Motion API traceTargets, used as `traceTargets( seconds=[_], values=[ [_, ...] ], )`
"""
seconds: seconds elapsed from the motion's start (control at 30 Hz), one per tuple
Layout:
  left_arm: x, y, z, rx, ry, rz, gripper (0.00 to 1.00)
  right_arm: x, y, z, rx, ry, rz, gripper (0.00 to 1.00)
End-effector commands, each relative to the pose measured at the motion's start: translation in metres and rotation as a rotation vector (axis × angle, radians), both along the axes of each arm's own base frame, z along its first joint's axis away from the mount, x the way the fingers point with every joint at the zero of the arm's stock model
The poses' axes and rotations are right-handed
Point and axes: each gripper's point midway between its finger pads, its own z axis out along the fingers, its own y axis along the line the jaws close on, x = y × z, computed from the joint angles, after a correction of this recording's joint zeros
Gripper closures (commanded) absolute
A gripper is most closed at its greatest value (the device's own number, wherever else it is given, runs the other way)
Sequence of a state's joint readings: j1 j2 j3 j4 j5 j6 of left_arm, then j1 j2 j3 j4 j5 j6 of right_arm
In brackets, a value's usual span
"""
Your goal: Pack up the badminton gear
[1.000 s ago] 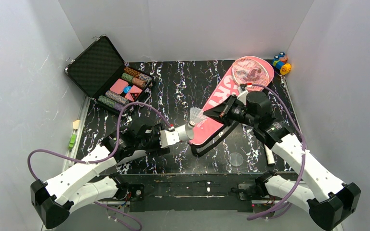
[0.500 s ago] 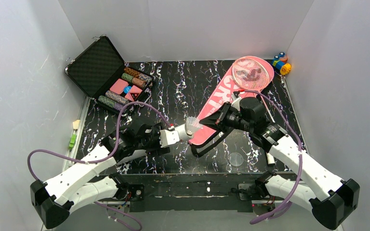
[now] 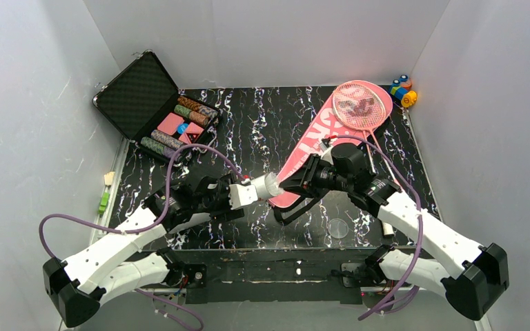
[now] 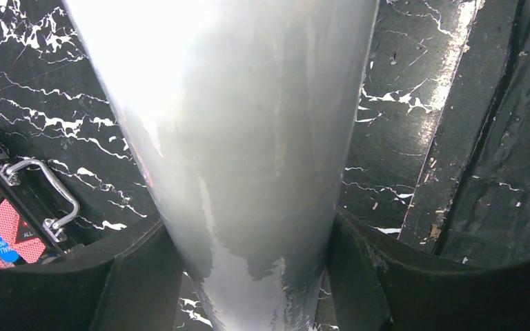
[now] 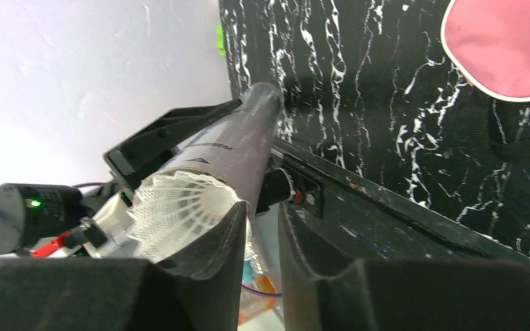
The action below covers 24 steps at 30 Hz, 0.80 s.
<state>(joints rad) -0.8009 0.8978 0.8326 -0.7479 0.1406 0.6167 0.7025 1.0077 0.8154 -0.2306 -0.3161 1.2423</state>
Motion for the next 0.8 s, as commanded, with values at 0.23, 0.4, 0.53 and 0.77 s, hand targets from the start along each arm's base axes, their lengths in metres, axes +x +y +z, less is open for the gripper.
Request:
traceTargets(
  seconds=[0.23, 0.4, 0.53, 0.77],
  values=[
    [0.008, -0.009, 0.026, -0.058, -0.056, -0.005, 0.54, -0.007, 0.010, 0.018, -0.025, -0.072, 0.136, 0.57],
    [0.007, -0.010, 0.026, -0.062, -0.056, -0.006, 0.53, -0.009, 0.015, 0.013, -0.045, -0.063, 0.182, 0.57],
    [0.007, -0.009, 0.026, -0.061, -0.058, -0.005, 0.53, -0.013, 0.022, 0.002, -0.087, -0.045, 0.233, 0.57],
    [0.008, -0.010, 0.028, -0.063, -0.060, -0.007, 0.53, -0.017, 0.038, -0.005, -0.125, -0.031, 0.297, 0.57]
  ],
)
